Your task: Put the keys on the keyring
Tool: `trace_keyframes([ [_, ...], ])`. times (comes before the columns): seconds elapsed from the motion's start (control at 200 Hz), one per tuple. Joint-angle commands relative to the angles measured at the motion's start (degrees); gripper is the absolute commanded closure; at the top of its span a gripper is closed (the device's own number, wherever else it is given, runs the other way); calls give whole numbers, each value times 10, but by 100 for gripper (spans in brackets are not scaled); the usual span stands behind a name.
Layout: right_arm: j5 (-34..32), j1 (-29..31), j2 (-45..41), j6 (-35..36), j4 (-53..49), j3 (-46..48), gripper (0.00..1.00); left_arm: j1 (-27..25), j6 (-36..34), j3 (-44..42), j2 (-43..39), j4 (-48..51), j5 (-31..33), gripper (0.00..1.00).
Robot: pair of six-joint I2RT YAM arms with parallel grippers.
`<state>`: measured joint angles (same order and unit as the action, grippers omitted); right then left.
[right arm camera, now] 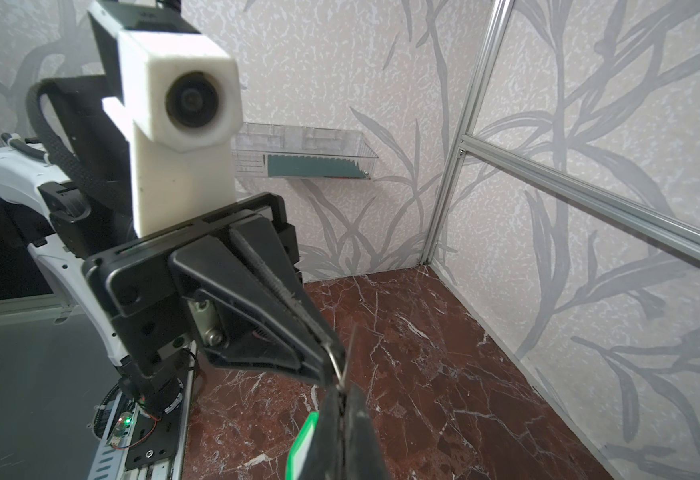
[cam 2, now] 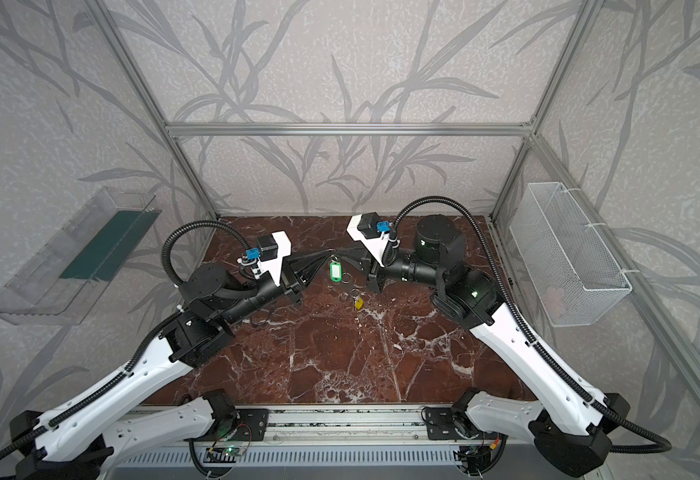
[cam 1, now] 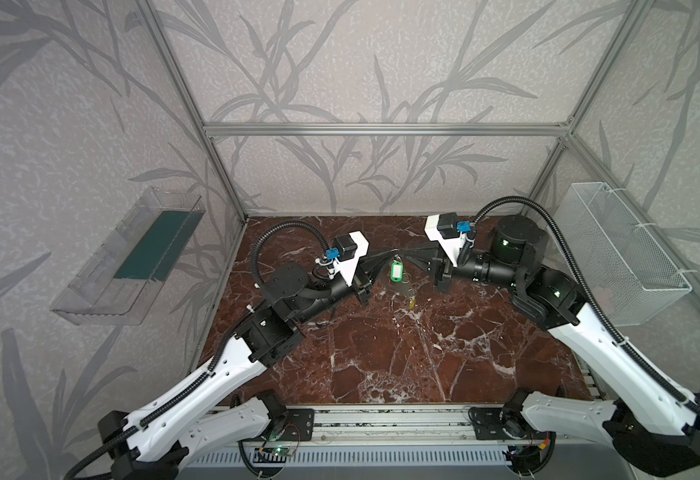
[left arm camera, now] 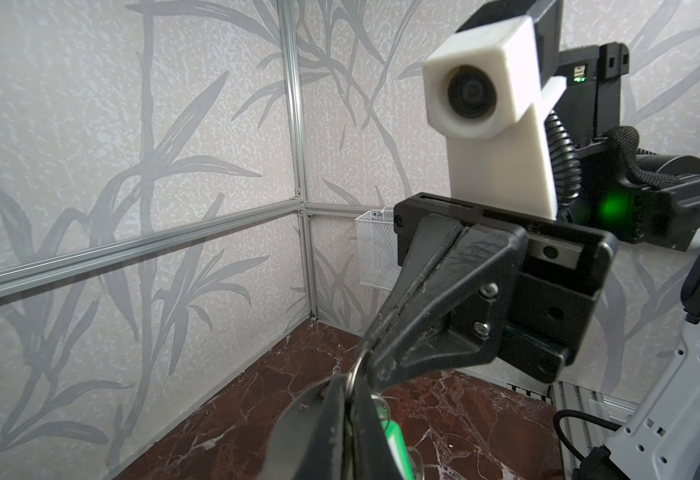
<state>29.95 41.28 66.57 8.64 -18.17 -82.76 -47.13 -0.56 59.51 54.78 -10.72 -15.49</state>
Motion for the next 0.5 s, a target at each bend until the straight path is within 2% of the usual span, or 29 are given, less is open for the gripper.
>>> trace_keyframes([
  [0.0, -14, -2, 7, 8, -11, -19, 100, -3, -9, 0, -19, -7, 2, 87],
  [0.295, -23, -1, 6, 8, -6, -14, 100, -2, -28, -3, -42, 16, 17, 85],
  [0.495, -27, -2, 4, 4, 1, -10, 100, -3, -31, -13, -41, 61, -5, 84],
])
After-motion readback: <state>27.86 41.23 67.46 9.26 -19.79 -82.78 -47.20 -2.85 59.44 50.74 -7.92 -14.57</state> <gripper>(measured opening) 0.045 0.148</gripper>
